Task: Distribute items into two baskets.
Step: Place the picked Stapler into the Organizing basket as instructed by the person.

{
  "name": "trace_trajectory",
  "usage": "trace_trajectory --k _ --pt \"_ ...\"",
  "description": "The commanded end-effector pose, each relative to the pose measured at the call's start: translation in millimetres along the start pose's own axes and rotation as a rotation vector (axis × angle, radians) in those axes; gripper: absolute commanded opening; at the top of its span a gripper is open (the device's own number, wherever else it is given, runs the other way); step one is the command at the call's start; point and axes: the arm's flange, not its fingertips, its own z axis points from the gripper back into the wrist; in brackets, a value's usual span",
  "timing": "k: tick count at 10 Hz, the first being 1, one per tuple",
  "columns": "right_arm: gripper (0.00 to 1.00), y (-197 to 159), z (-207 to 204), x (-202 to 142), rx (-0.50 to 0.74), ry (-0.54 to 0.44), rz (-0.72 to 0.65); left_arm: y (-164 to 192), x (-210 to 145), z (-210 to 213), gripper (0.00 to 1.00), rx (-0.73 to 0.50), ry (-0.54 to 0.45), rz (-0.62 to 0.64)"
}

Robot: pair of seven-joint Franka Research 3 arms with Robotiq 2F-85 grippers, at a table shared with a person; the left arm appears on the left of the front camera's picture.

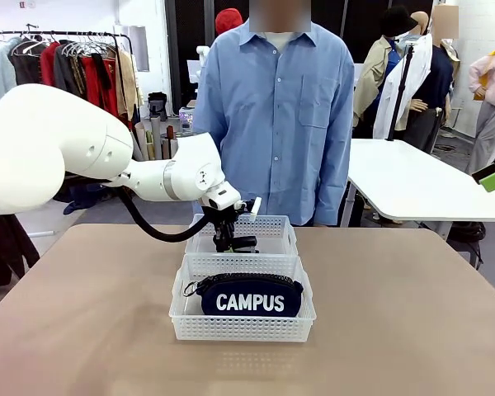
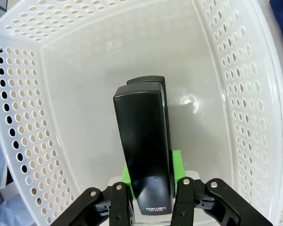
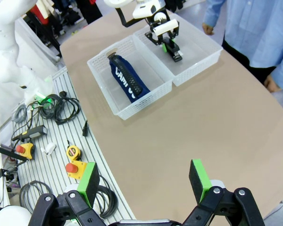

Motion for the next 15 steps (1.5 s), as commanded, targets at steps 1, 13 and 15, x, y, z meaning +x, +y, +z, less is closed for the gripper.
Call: trace_trajectory --k 1,13,15 --pt "1.0 1 0 2 0.004 -0.011 0.003 -5 -2 4 0.22 0.017 -0.004 -0.017" --pt "1.0 1 0 2 0.004 -0.011 0.003 -7 -13 88 1.0 -0.01 -0.032 0.034" --pt "1.0 1 0 2 0.004 -0.011 0.003 -10 -14 94 1.0 -0.032 -0.044 0.007"
